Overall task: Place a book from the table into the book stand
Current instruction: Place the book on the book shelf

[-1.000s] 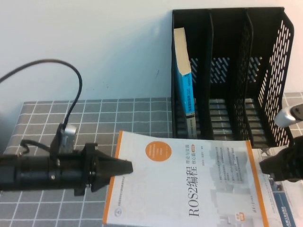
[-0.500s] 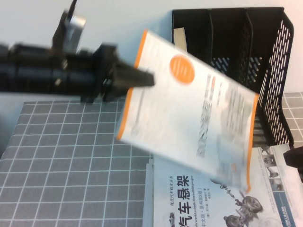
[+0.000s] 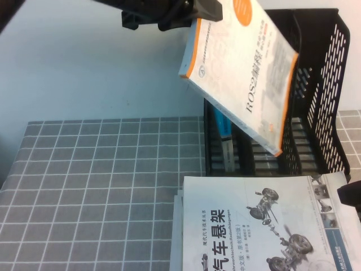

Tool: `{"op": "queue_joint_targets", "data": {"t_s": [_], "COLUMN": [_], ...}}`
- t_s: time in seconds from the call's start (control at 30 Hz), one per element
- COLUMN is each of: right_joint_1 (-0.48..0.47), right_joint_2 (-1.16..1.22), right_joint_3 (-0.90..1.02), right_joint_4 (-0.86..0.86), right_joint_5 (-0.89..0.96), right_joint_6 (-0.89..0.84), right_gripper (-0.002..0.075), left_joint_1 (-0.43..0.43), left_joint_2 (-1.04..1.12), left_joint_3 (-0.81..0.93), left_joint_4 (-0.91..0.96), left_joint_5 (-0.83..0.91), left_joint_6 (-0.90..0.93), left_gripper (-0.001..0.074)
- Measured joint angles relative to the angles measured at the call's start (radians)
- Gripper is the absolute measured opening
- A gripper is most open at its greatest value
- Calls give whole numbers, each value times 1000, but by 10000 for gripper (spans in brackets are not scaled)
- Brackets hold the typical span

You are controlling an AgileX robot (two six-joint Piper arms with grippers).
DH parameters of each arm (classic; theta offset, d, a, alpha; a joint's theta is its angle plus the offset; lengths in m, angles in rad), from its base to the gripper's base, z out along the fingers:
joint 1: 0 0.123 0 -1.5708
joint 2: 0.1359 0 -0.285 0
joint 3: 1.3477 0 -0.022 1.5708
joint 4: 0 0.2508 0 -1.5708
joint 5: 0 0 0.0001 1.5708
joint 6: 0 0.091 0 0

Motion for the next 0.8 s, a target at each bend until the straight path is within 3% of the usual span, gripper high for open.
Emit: {"op": "queue_joint_targets", "data": {"t_s": [0.23,0.43,0.8], "right_joint_1": [0,0,0], "right_joint_2": [0,0,0], "right_joint_3": [0,0,0], "right_joint_4": [0,0,0], "right_joint_5": [4,5,20], "right_joint_6": [1,1,1], "right_gripper": [-2,-2,-2], "left_joint_1": [-53,-111,-235], "left_joint_2": [119,175,227], "left_joint_3": [-148,-162,-164], "left_joint_4": [215,296,613], "left_joint_5": [43,-9,-91], "left_joint_6": [-182,-270,-458], "left_gripper": [105,105,105]}}
